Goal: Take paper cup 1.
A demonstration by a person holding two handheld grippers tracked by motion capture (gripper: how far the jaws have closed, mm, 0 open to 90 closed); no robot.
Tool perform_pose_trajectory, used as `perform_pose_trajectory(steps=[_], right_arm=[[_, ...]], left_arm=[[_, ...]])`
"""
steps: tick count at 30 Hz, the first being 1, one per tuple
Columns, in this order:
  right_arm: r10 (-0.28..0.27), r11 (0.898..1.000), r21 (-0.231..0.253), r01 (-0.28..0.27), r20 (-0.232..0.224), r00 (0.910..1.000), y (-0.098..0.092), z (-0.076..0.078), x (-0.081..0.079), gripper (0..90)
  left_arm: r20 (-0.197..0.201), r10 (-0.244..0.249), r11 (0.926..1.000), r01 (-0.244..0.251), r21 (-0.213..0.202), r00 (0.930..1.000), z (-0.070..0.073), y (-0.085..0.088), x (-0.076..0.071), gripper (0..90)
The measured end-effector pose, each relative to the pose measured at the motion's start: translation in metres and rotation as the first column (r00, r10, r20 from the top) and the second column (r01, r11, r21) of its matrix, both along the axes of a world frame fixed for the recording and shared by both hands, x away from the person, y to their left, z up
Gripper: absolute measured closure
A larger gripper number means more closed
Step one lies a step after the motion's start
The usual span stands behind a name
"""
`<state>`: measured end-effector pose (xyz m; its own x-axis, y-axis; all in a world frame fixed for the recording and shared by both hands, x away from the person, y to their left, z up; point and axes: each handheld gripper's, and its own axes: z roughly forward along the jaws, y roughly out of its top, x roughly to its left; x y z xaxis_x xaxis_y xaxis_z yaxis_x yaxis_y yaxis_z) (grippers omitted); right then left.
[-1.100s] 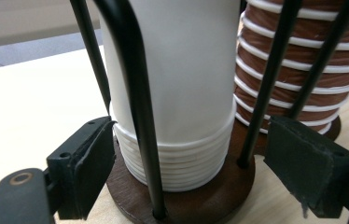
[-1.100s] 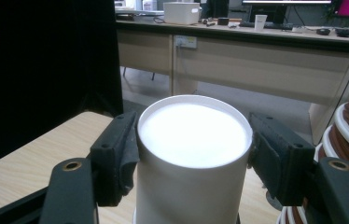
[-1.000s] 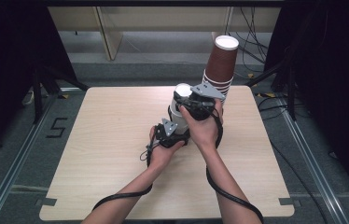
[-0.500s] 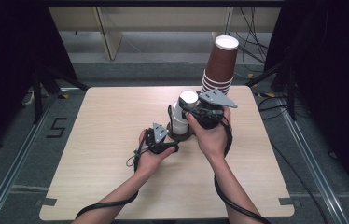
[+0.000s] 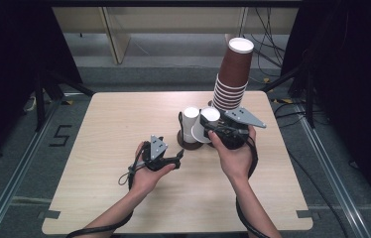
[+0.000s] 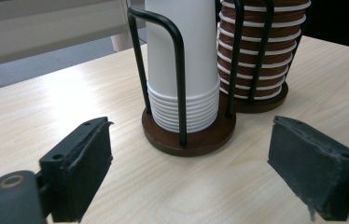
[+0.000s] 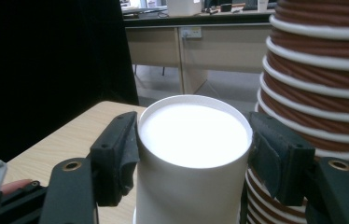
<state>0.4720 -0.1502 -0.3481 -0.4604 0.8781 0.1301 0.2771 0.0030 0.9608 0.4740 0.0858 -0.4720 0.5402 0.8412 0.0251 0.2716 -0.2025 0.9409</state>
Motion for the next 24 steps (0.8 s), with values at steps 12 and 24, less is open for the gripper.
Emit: perform_pose_trajectory(steps=[12, 24], right_arm=[[-0.007, 0.998, 0.062, 0.010, -0.050, 0.9987, -0.020, -0.016, -0.014, 36.1], [-0.030, 0.991, 0.124, 0.039, -0.075, 0.9967, -0.033, -0.023, -0.022, 36.1]], left_arm=[[0.029, -0.052, 0.9984, 0.053, -0.020, 0.9982, 0.000, 0.009, -0.015, 10.0], [0.067, -0.097, 0.9937, 0.100, -0.050, 0.9930, 0.005, 0.015, -0.023, 9.6]])
